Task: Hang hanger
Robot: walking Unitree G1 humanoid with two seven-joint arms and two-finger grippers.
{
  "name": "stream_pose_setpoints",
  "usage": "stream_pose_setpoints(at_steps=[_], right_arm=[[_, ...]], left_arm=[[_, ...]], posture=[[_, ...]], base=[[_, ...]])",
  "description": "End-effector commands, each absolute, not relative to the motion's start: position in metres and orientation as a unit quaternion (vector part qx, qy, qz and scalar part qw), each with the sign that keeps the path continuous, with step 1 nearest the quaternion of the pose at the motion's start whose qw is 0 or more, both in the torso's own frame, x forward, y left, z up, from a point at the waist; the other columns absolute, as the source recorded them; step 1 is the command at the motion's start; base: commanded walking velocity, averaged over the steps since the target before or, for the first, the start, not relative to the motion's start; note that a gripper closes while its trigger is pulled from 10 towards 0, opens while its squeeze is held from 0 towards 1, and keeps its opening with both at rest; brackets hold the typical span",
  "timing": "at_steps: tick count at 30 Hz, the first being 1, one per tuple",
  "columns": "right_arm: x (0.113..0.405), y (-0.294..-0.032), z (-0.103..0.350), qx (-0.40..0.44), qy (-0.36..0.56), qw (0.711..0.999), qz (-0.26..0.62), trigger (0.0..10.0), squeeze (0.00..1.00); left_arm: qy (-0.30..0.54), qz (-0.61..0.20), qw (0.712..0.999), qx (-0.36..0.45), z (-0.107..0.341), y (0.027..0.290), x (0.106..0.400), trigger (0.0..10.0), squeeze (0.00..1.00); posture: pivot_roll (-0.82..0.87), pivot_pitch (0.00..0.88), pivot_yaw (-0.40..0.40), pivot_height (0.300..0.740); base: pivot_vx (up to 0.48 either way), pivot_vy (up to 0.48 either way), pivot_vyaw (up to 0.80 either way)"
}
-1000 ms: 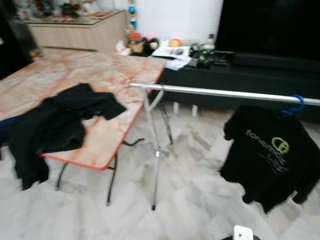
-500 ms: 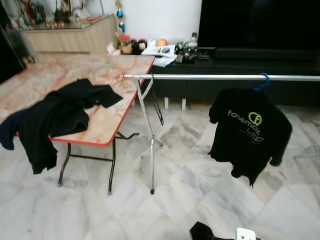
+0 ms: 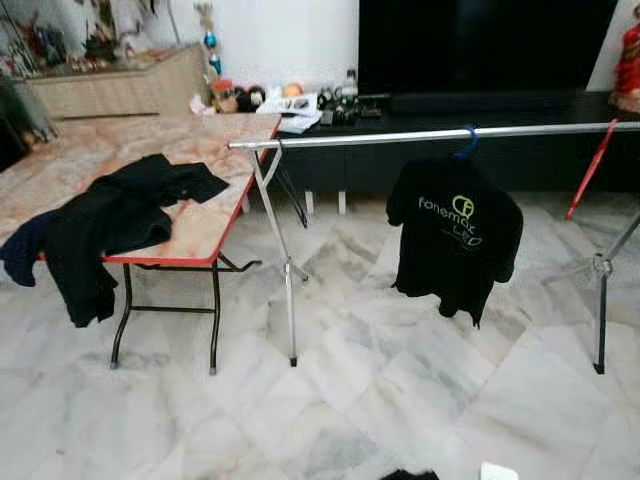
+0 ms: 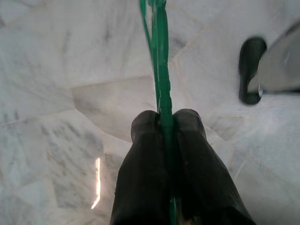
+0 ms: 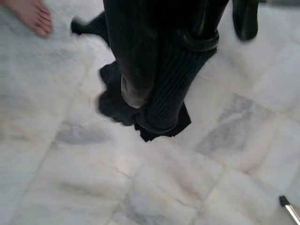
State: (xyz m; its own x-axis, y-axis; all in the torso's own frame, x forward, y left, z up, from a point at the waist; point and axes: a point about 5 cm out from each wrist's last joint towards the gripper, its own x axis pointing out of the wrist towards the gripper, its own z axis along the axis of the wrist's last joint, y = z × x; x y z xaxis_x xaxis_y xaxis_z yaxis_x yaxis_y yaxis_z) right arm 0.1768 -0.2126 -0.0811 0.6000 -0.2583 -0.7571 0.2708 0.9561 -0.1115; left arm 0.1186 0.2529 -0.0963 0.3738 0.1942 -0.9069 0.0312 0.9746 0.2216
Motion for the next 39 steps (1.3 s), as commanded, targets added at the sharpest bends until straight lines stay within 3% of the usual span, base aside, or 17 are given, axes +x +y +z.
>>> stream_pose_setpoints(at_steps=[1, 16, 18, 20, 23, 28, 29, 33, 34, 35, 39], right_arm=[[0.181, -0.206, -0.08, 0.019, 0.412, 0.9, -0.14, 10.0, 0.0], [0.182, -0.206, -0.078, 0.025, 0.392, 0.91, -0.135, 10.0, 0.0], [0.193, -0.21, -0.072, 0.022, 0.376, 0.916, -0.135, 10.0, 0.0], [0.225, -0.22, -0.051, 0.014, 0.332, 0.933, -0.138, 10.0, 0.0], [0.254, -0.234, -0.025, 0.007, 0.271, 0.951, -0.149, 10.0, 0.0], [0.271, -0.24, -0.008, -0.007, 0.235, 0.961, -0.142, 10.0, 0.0], [0.286, -0.241, 0.007, -0.03, 0.21, 0.969, -0.131, 10.0, 0.0], [0.304, -0.24, 0.025, -0.07, 0.192, 0.973, -0.109, 10.0, 0.0], [0.316, -0.234, 0.034, -0.129, 0.207, 0.967, -0.077, 10.0, 0.0], [0.326, -0.225, 0.041, -0.18, 0.212, 0.96, -0.039, 10.0, 0.0], [0.34, -0.204, 0.052, -0.222, 0.2, 0.954, 0.025, 10.0, 0.0]], left_arm=[[0.563, 0.054, 0.817, 0.112, -0.096, 0.259, 0.114, 10.0, 0.0], [0.542, 0.067, 0.831, 0.107, -0.097, 0.255, 0.114, 10.0, 0.0], [0.532, 0.071, 0.836, 0.111, -0.094, 0.256, 0.119, 10.0, 0.0], [0.516, 0.078, 0.844, 0.121, -0.091, 0.26, 0.126, 10.0, 0.0], [0.453, 0.11, 0.874, 0.139, -0.075, 0.272, 0.152, 10.0, 0.0], [0.388, 0.13, 0.901, 0.148, -0.055, 0.285, 0.18, 10.0, 0.0], [0.315, 0.114, 0.926, 0.174, -0.032, 0.287, 0.211, 10.0, 0.0], [0.237, 0.073, 0.95, 0.187, -0.003, 0.281, 0.241, 10.0, 0.0], [0.215, -0.006, 0.959, 0.184, 0.009, 0.265, 0.254, 10.0, 0.0], [0.21, -0.091, 0.954, 0.192, 0.016, 0.247, 0.26, 10.0, 0.0], [0.231, -0.227, 0.918, 0.23, 0.022, 0.218, 0.26, 10.0, 0.0]], posture=[[0.16, 0.0, 0.033, 0.74], [0.16, 0.0, 0.031, 0.74], [0.16, 0.0, 0.031, 0.74], [0.16, 0.0, 0.031, 0.74], [0.16, 0.0, 0.027, 0.74], [0.16, 0.0, 0.022, 0.74], [0.16, 0.0, 0.019, 0.74], [0.17, 0.0, 0.016, 0.74], [0.17, 0.0, 0.011, 0.74], [0.17, 0.0, 0.005, 0.74], [0.18, 0.0, -0.003, 0.74]], base=[[0.0, 0.0, 0.0], [0.0, 0.0, 0.0], [0.0, 0.0, 0.0], [0.0, 0.0, 0.0], [0.0, 0.0, 0.0], [0.0, 0.0, 0.0], [0.0, 0.0, 0.0], [0.0, 0.0, 0.0], [0.0, 0.0, 0.0], [0.0, 0.0, 0.0], [0.0, 0.0, 0.0]])
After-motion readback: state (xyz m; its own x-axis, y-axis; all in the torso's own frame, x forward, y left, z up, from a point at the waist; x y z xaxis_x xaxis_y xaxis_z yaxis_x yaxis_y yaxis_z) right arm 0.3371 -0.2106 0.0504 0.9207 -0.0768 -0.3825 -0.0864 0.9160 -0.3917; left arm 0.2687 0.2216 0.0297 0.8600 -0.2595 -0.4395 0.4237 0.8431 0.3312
